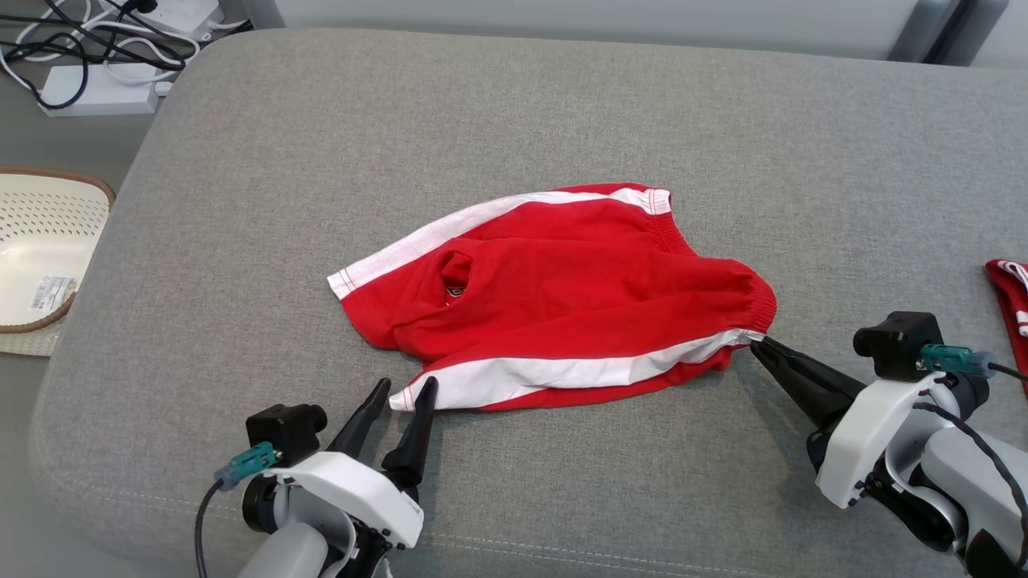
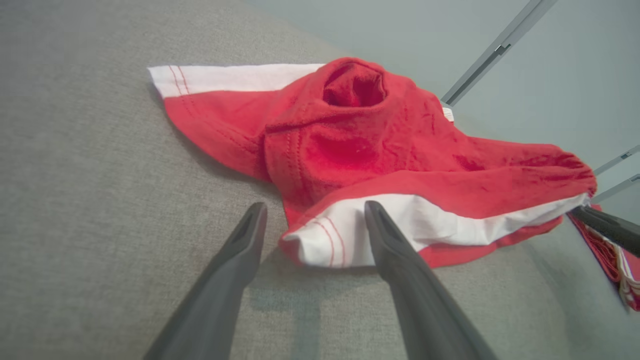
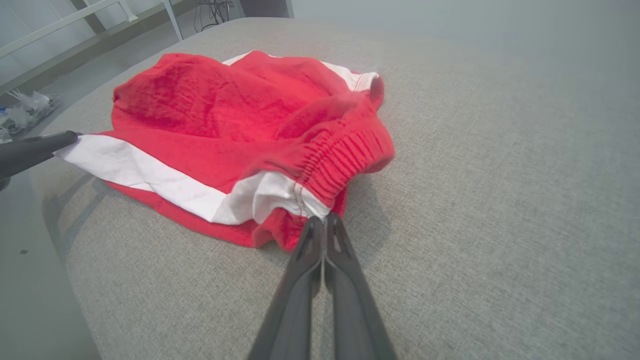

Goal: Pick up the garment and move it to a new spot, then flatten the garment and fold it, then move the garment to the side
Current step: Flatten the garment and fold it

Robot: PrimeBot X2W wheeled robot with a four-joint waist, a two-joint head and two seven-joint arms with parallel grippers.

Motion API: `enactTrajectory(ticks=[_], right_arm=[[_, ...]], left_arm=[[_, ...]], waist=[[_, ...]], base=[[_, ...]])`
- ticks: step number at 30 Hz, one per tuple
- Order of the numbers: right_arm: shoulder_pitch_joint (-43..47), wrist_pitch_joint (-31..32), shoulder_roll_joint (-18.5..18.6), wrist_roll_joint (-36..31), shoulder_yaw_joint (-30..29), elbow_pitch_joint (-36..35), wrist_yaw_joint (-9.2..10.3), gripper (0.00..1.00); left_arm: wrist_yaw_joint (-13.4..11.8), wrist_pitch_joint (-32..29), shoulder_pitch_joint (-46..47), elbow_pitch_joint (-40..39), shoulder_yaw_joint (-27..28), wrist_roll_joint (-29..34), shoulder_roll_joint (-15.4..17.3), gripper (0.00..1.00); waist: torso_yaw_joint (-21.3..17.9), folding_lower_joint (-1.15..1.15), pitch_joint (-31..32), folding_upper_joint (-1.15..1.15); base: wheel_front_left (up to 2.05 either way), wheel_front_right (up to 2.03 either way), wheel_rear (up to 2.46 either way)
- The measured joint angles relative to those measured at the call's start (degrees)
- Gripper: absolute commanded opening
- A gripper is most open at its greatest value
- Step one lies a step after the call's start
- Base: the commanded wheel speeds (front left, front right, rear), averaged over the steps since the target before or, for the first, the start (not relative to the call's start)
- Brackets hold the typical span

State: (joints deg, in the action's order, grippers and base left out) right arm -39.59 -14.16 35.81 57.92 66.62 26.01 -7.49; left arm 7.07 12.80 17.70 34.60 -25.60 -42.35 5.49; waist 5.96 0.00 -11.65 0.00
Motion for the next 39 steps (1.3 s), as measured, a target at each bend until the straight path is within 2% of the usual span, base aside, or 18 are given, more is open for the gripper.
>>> enactTrajectory(ticks=[6,22,31,33,34,39], right_arm=[[0.0,0.0,-0.8,-0.1,-0.2,0.3,0.00,0.00],[0.0,0.0,-1.5,-0.6,-0.9,0.5,0.00,0.00],[0.0,0.0,-1.8,-1.0,-1.2,0.7,0.00,0.00],[-0.1,0.0,-1.9,-1.0,-1.2,0.7,0.00,0.00],[-0.1,0.0,-2.1,-1.0,-1.2,0.7,0.00,0.00],[-0.1,0.0,-2.9,-0.9,-3.7,0.7,0.00,0.00]], left_arm=[[0.0,0.0,0.0,-0.4,-1.8,-3.3,1.8,1.00],[0.0,0.0,0.0,0.2,-4.2,-10.2,2.6,1.00],[0.0,-2.2,0.0,-1.0,-5.2,-15.7,2.6,1.00],[0.0,-2.2,0.0,-1.3,-5.6,-16.1,2.8,0.22],[0.0,-2.2,0.0,-1.6,-5.6,-17.1,2.9,0.00],[0.0,-1.1,0.2,-3.8,-6.2,-17.6,5.0,0.00]], waist=[[-0.1,0.00,-0.4,0.00],[-0.2,0.00,-0.5,0.00],[-0.5,0.00,-0.8,0.00],[-0.5,0.00,-0.8,0.00],[-0.6,0.00,-0.8,0.00],[-0.7,0.00,-0.5,0.00]], base=[[0.00,0.00,0.00],[0.00,0.00,0.00],[0.00,0.00,0.00],[0.00,0.00,0.00],[0.00,0.00,0.00],[0.00,0.00,0.00]])
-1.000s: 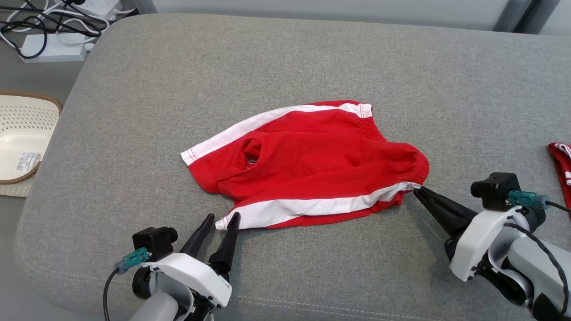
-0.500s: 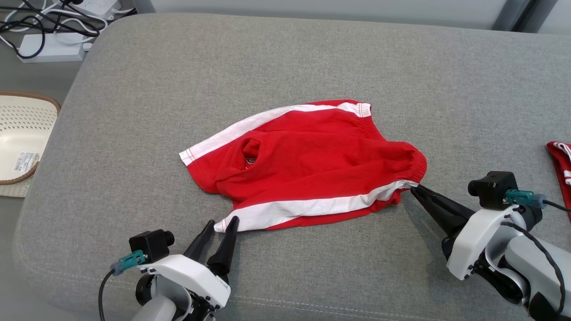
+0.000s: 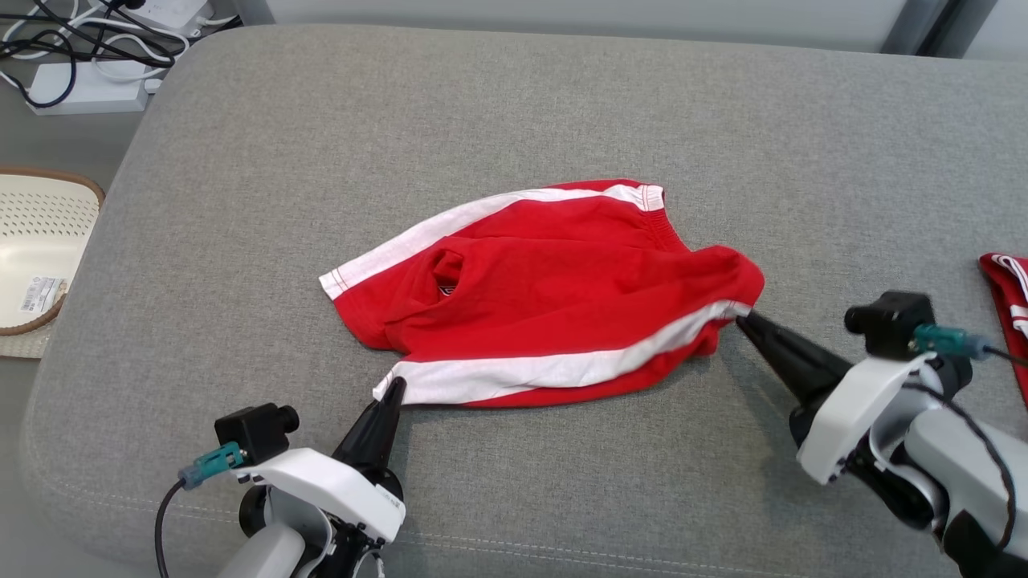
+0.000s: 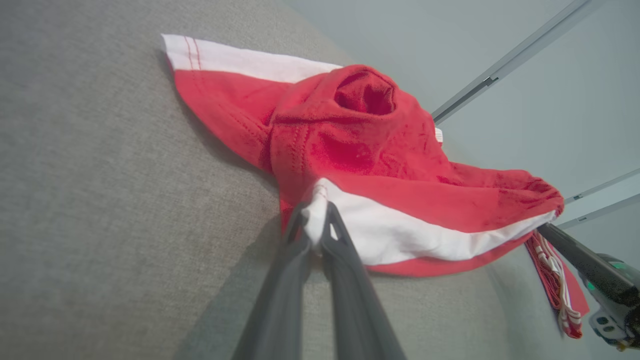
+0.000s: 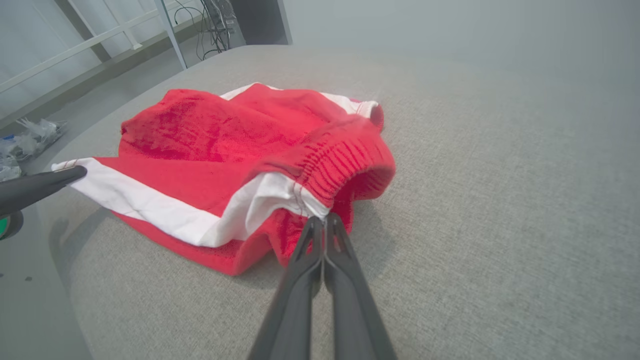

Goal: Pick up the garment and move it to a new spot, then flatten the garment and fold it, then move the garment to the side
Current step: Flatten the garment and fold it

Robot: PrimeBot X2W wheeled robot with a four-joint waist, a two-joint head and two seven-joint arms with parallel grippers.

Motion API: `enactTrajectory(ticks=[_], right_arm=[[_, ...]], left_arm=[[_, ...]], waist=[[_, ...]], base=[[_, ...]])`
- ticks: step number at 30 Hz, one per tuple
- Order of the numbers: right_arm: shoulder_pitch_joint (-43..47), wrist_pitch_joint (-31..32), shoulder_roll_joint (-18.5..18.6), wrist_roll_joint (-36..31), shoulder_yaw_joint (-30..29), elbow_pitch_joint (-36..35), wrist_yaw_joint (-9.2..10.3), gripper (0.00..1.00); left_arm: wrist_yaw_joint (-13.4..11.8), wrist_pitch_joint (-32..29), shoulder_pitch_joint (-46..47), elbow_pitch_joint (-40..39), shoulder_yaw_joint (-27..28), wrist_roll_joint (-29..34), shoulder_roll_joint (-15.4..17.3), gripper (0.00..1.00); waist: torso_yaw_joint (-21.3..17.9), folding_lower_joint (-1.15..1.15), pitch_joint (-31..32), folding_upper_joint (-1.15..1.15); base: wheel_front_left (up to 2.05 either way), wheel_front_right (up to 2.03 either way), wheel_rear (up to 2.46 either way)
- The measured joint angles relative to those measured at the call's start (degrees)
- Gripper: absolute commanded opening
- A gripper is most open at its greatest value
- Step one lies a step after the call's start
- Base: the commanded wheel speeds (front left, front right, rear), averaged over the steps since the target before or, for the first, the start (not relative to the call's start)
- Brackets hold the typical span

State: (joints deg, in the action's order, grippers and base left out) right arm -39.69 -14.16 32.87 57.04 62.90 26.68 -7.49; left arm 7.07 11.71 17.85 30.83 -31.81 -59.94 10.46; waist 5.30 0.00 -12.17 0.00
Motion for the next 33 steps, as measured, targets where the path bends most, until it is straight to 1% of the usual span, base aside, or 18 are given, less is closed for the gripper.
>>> enactTrajectory(ticks=[4,6,8,12,15,19,22,23,25,27,29,30,33], right_arm=[[0.0,0.0,-1.1,1.0,-6.4,-1.6,0.00,0.00],[-0.6,0.0,-2.0,1.3,-9.5,-2.9,0.00,0.00],[-1.7,0.0,-2.8,1.7,-11.3,-4.3,0.00,0.00],[-5.4,0.0,-3.7,2.7,-11.9,-6.3,0.00,0.00],[-8.6,0.0,-4.3,4.6,-12.0,-7.7,0.00,0.00],[-11.7,1.2,-4.4,8.5,-11.2,-8.4,0.00,0.00],[-12.4,2.4,-4.4,11.6,-10.2,-9.1,0.00,0.00],[-12.4,3.4,-4.3,13.1,-9.6,-9.3,0.00,0.00],[-12.0,7.7,-3.7,17.2,-7.7,-9.9,0.00,0.00],[-10.5,14.3,-2.4,21.8,-5.1,-11.3,0.00,0.00],[-8.3,20.7,-0.7,26.0,-2.9,-12.6,0.00,0.00],[-7.3,23.9,0.3,28.2,-2.0,-13.4,0.01,0.00],[-6.1,33.2,3.7,34.7,-0.6,-16.5,0.01,0.00]], left_arm=[[0.0,0.1,1.1,-2.5,-0.7,0.0,1.7,0.00],[0.0,-0.4,4.1,-4.2,-1.3,0.5,3.6,0.00],[0.0,-1.5,9.0,-5.1,-1.4,1.2,6.1,0.00],[0.0,-5.0,20.4,-5.2,-0.7,1.7,10.2,0.00],[0.0,-7.0,26.5,-3.4,0.0,1.4,11.4,0.00],[0.0,-8.2,30.9,-0.9,0.1,-0.6,12.3,0.00],[0.0,-8.3,31.5,0.8,0.0,-2.1,13.0,0.00],[0.0,-9.0,31.4,1.3,-0.3,-3.1,13.2,0.00],[0.0,-11.4,30.0,1.7,-1.4,-4.5,13.8,0.00],[0.0,-16.0,26.7,1.6,-4.0,-5.5,14.5,0.00],[0.0,-22.4,22.6,1.1,-7.3,-6.9,15.8,0.00],[0.0,-26.2,20.4,0.0,-9.4,-7.2,17.1,0.00],[0.0,-36.1,16.3,-4.5,-12.2,-10.6,21.1,0.00]], waist=[[-0.2,0.00,0.4,0.00],[-0.4,0.00,0.6,0.00],[-0.6,0.00,1.0,0.00],[-1.4,0.00,2.0,0.00],[-2.5,0.00,3.0,0.00],[-4.2,0.00,5.0,0.00],[-5.3,0.00,7.0,0.00],[-5.6,0.00,7.7,0.00],[-6.2,0.00,9.2,0.00],[-6.5,0.00,10.6,0.00],[-6.7,0.00,11.7,0.00],[-6.8,0.00,12.2,0.00],[-6.5,0.00,12.6,0.00]], base=[[0.00,0.00,0.00],[0.00,0.00,0.00],[0.00,0.00,0.00],[0.00,0.00,0.00],[0.00,0.00,0.00],[0.00,0.00,0.00],[0.00,0.00,0.00],[0.00,0.00,0.00],[0.00,0.00,0.00],[0.00,0.00,0.00],[0.00,0.00,0.00],[0.00,0.00,0.00],[0.00,0.00,0.00]])
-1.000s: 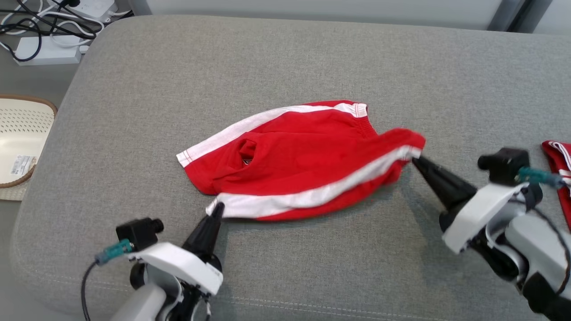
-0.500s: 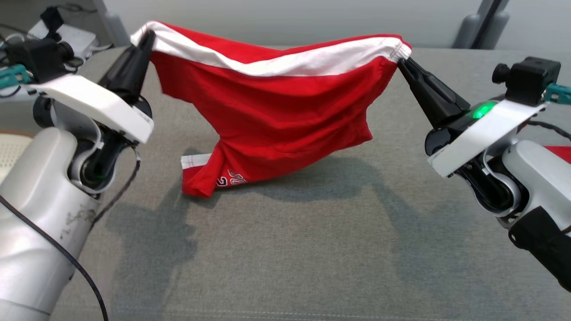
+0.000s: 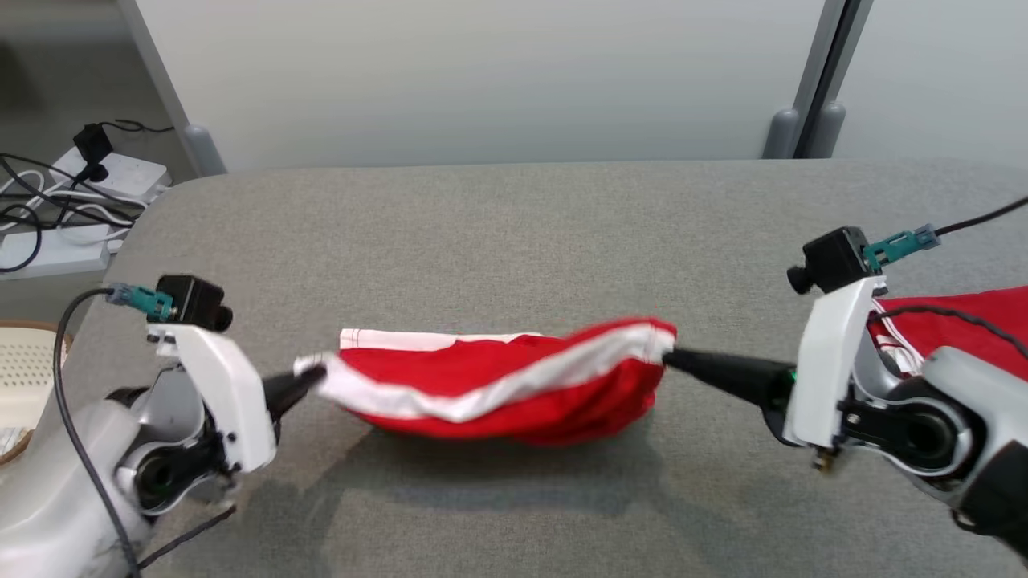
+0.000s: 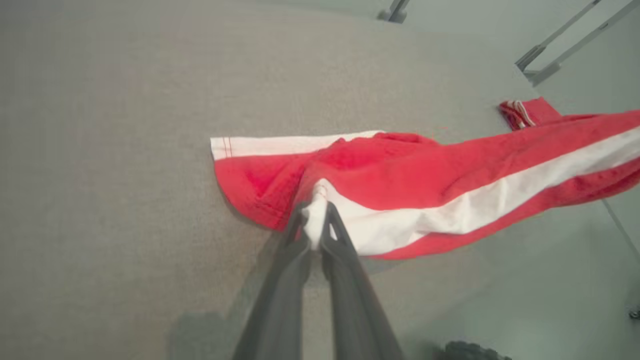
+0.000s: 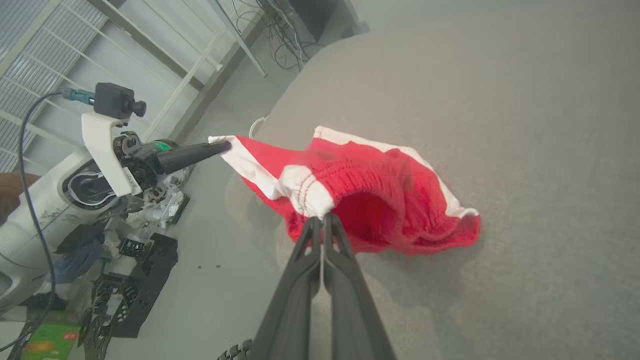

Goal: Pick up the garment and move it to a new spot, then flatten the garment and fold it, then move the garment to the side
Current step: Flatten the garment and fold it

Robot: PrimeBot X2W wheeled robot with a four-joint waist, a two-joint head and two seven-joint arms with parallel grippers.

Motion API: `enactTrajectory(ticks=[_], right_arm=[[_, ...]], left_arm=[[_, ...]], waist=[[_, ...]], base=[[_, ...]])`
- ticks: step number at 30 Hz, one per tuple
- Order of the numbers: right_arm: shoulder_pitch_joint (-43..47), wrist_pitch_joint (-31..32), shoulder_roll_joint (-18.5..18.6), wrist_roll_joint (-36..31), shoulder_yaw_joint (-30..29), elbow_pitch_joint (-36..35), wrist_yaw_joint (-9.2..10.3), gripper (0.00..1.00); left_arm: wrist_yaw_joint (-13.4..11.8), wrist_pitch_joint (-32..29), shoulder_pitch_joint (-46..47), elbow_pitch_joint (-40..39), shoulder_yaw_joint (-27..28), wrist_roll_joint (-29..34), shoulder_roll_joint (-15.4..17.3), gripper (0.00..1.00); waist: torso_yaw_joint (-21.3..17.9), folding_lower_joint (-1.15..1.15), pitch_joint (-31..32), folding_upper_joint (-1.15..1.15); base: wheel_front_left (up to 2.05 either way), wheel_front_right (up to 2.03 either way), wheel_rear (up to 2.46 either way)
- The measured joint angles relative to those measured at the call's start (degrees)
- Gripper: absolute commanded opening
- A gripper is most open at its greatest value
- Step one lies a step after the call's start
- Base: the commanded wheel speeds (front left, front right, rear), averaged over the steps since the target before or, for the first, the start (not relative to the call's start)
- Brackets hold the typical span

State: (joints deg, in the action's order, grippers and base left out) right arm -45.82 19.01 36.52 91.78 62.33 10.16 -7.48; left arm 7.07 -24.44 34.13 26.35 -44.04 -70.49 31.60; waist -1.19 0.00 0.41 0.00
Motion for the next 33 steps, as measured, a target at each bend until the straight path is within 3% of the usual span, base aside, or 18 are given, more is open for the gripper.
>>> enactTrajectory(ticks=[4,7,9,11,13,16,17,18,19,20,22,26,33], right_arm=[[-0.4,11.6,4.1,7.8,1.9,-2.5,0.00,0.00],[-2.7,18.9,6.1,13.1,5.7,-1.7,0.00,0.00],[-5.5,21.1,5.5,14.9,8.3,1.4,0.00,0.00],[-10.0,20.9,2.4,14.8,9.5,7.2,0.00,0.00],[-16.5,14.0,-3.5,12.7,8.5,14.6,0.08,0.00],[-31.2,-5.0,-14.4,8.1,0.9,26.7,0.08,0.00],[-37.0,-9.7,-16.5,6.3,-0.8,30.3,0.08,0.00],[-37.0,-9.7,-16.5,6.3,-0.8,30.3,0.08,0.00],[-42.0,-14.2,-18.1,4.7,-2.6,33.4,0.07,0.00],[-45.8,-15.0,-18.7,4.5,-3.5,35.6,0.05,0.00],[-48.3,-15.4,-19.5,4.2,-3.6,38.7,0.04,0.00],[-46.0,-12.5,-21.4,5.2,-2.7,41.0,0.08,0.00],[-44.7,-10.3,-20.3,6.2,-2.7,36.8,0.07,0.00]], left_arm=[[0.0,-14.6,-1.4,-6.6,-2.3,-6.2,5.9,0.00],[-1.3,-23.9,-2.8,-10.0,-3.5,-11.9,8.3,0.00],[-3.1,-28.3,-3.1,-10.6,-3.8,-14.7,9.1,0.00],[-4.7,-28.0,-2.3,-9.8,-2.9,-15.0,8.8,0.00],[-4.2,-21.9,1.9,-7.9,-0.5,-12.3,7.3,0.00],[-1.5,4.3,16.9,-4.7,9.6,-3.0,1.2,0.00],[-0.8,12.8,23.7,-3.7,13.4,-0.5,-0.9,0.00],[-0.8,12.8,23.7,-3.7,13.4,-0.5,-0.9,0.00],[-0.4,17.8,30.3,-2.8,16.1,0.5,-2.4,0.00],[0.0,21.0,35.9,-1.6,17.5,1.3,-3.0,0.00],[0.0,23.6,41.5,0.5,18.1,1.7,-3.8,0.00],[0.0,24.0,40.5,1.1,14.3,0.1,-3.3,0.00],[0.0,26.7,35.2,-0.1,11.0,-5.9,2.7,0.00]], waist=[[0.4,0.00,-1.9,0.00],[0.6,0.00,-4.5,0.00],[0.6,0.00,-6.8,0.00],[0.7,0.00,-9.6,0.00],[0.7,0.00,-12.7,0.00],[0.6,0.00,-17.9,0.00],[0.5,0.00,-19.6,0.00],[0.5,0.00,-19.6,0.00],[0.5,0.00,-21.2,0.00],[0.4,0.00,-22.7,0.00],[0.3,0.00,-25.0,0.00],[-0.8,0.00,-27.9,0.00],[-3.1,0.00,-34.5,0.00]], base=[[0.00,0.00,0.00],[0.00,0.00,0.00],[0.00,0.00,0.00],[0.00,0.00,0.00],[0.00,0.00,0.00],[0.00,0.00,0.00],[0.00,0.00,0.00],[0.00,0.00,0.00],[0.00,0.00,0.00],[0.00,0.00,0.00],[0.00,0.00,0.00],[0.00,0.00,0.00],[0.00,0.00,0.00]])
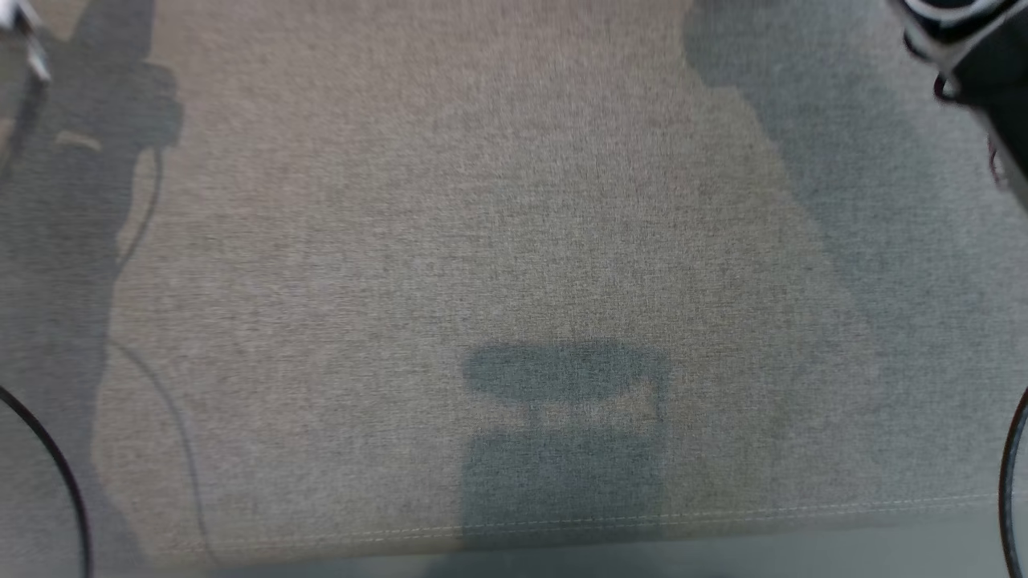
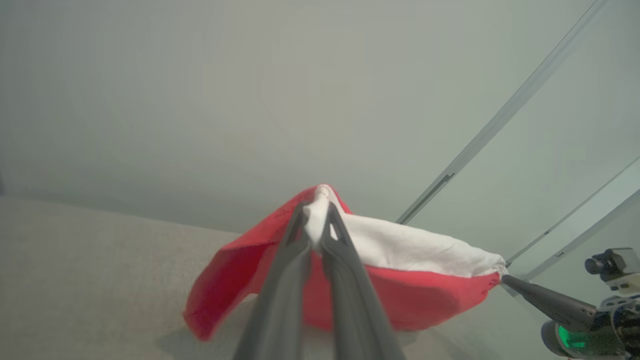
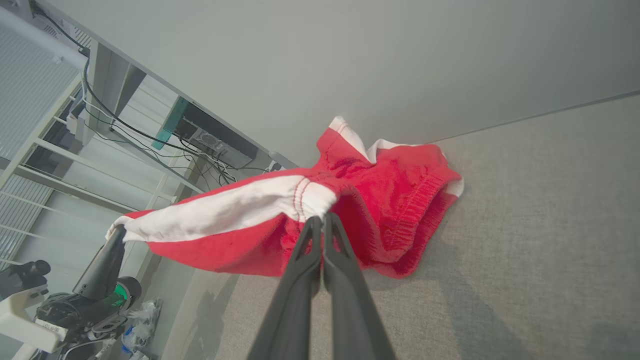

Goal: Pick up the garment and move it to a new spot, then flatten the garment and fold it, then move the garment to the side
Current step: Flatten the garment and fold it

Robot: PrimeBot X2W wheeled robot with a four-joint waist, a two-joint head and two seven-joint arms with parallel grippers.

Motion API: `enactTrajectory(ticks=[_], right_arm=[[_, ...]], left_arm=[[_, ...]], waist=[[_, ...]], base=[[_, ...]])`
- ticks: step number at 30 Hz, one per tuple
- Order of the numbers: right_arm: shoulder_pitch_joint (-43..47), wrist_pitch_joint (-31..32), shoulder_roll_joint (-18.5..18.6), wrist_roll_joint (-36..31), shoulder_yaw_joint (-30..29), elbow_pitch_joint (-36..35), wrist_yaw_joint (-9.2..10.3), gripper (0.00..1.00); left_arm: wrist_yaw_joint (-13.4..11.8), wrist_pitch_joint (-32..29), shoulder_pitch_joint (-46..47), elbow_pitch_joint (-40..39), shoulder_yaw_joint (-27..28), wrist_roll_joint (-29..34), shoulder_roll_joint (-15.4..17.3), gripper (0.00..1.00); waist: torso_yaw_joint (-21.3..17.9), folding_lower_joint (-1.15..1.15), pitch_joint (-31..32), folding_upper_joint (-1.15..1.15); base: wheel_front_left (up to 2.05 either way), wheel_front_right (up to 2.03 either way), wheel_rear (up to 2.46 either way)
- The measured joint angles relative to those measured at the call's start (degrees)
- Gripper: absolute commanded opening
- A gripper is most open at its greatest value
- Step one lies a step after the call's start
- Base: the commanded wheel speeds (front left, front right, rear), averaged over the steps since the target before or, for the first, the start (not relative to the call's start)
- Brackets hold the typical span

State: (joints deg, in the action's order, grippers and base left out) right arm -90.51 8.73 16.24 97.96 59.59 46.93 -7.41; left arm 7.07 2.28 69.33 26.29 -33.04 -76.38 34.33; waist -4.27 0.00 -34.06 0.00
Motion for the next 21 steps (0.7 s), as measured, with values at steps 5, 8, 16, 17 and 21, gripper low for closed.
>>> enactTrajectory(ticks=[5,8,16,17,21], right_arm=[[9.5,-0.2,3.6,0.0,1.0,-7.5,0.00,0.00],[15.0,-0.6,7.7,0.4,1.0,-12.2,-0.07,0.00],[22.6,-3.5,17.0,1.7,-0.4,-20.1,-0.08,0.00],[23.7,-3.6,17.7,2.2,-0.4,-20.8,-0.08,0.00],[29.2,-4.8,20.5,2.8,0.2,-23.2,-0.08,0.00]], left_arm=[[0.0,5.6,-13.8,-2.3,-4.5,-5.1,-0.2,0.00],[0.0,9.4,-16.7,-4.8,-4.7,-6.6,0.9,0.00],[0.0,11.9,-24.9,-7.5,-8.5,-6.4,-1.3,0.00],[0.0,12.0,-25.8,-7.5,-8.9,-6.3,-1.7,0.00],[0.0,12.0,-29.8,-6.4,-10.6,-3.9,-3.5,0.00]], waist=[[-1.3,0.00,-3.9,0.00],[-1.5,0.00,-3.2,0.00],[0.1,0.00,2.7,0.00],[0.3,0.00,3.6,0.00],[1.1,0.00,7.5,0.00]], base=[[0.00,0.00,0.00],[0.00,0.00,0.00],[0.00,0.00,0.00],[0.00,0.00,0.00],[0.00,0.00,0.00]])
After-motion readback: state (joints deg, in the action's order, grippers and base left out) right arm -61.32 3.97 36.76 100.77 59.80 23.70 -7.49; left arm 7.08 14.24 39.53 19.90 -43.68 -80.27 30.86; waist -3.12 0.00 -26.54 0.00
